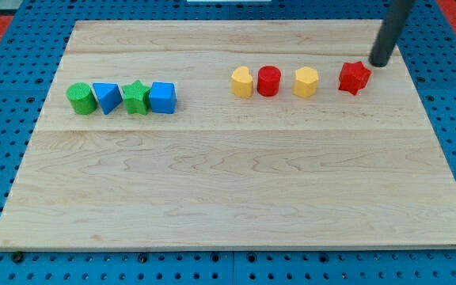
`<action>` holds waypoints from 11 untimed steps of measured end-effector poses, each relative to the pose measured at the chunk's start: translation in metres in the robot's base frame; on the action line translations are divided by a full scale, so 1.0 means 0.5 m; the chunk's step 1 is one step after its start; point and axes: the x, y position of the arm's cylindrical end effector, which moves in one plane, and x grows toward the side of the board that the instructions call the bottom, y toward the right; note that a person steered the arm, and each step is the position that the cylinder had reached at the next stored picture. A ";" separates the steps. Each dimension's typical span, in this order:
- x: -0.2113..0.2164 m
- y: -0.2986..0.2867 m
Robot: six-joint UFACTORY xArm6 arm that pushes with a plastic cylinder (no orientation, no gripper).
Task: Push the red star to the bottom right of the board
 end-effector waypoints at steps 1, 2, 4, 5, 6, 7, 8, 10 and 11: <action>0.096 -0.060; 0.092 -0.024; 0.086 -0.170; 0.202 -0.147; 0.301 -0.130; 0.286 -0.179; 0.355 -0.225; 0.390 -0.174; 0.332 -0.181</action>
